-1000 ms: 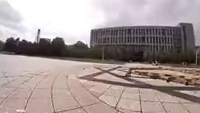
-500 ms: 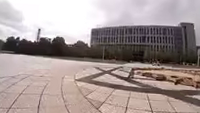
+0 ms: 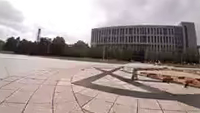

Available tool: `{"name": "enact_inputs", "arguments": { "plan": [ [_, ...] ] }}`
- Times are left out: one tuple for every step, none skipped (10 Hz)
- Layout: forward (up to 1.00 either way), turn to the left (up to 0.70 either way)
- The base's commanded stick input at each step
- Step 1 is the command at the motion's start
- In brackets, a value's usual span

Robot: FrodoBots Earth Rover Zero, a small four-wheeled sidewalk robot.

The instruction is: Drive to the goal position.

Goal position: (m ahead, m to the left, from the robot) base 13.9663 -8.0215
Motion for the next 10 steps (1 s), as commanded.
{"name": "enact_inputs", "arguments": {
  "plan": [
    [0.7, 0.0],
    [0.7, -0.03],
    [0.7, -0.13],
    [0.7, -0.2],
    [0.7, -0.1],
    [0.7, -0.01],
    [0.7, 0.0],
    [0.7, 0.0],
    [0.7, 0.0],
    [0.7, 0.0]
  ]
}}
